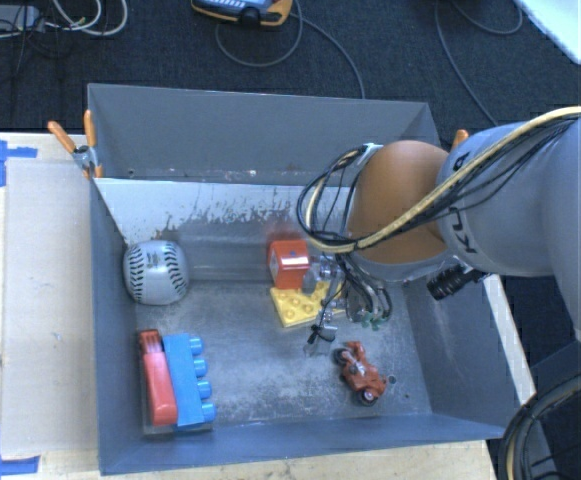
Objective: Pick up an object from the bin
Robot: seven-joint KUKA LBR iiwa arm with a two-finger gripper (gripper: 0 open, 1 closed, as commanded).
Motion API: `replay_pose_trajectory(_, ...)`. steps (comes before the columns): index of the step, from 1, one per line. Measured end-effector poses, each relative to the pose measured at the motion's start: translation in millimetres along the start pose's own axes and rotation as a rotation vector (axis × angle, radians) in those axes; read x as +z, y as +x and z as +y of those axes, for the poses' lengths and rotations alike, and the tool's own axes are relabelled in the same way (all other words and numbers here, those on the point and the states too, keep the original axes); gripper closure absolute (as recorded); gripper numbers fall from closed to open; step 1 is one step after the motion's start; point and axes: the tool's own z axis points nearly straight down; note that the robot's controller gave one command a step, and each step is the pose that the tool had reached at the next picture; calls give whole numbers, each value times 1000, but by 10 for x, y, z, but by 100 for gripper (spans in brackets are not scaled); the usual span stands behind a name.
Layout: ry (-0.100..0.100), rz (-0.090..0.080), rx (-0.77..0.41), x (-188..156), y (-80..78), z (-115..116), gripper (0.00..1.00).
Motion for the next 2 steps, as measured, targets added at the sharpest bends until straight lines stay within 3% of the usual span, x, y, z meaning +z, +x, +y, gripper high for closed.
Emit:
replay_pose_trajectory(1,0,6,-126,12,-83,-83,0)
replay_pose_trajectory(2,-1,-1,20,178,-280,-168,0)
